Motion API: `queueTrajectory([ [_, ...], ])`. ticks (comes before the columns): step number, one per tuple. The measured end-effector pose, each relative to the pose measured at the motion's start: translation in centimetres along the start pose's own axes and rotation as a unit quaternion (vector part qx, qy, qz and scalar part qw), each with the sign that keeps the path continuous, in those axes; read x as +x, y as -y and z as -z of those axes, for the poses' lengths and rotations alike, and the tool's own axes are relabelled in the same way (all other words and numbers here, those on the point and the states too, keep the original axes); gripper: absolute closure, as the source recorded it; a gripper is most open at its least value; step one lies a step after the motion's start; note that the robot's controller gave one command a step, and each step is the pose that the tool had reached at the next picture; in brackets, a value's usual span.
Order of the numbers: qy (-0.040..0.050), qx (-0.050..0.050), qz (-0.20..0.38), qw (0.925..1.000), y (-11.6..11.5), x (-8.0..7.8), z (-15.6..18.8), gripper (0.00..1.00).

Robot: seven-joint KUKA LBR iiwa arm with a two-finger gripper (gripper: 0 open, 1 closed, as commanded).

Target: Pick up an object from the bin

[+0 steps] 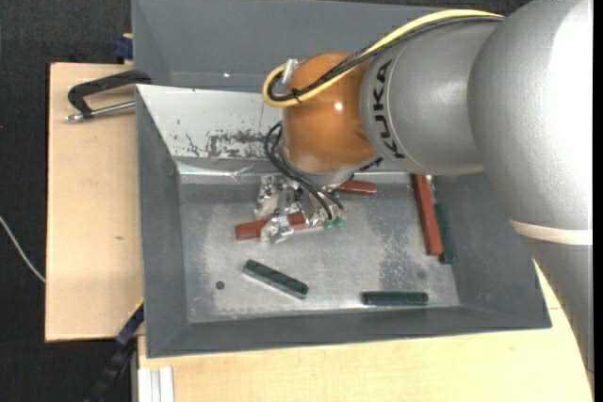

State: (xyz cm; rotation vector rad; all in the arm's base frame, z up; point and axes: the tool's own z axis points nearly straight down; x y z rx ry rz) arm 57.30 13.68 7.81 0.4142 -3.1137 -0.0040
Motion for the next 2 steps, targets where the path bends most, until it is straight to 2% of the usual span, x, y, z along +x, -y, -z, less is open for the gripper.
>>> queueTrajectory([
  [1, 0.0003, 0.000, 0.000, 1.0000, 0.0, 0.0, 0.0, 1.00],
  [2, 0.0022, 0.001, -0.031, 0.9995, -1.3, 0.6, 20.3, 1.00],
])
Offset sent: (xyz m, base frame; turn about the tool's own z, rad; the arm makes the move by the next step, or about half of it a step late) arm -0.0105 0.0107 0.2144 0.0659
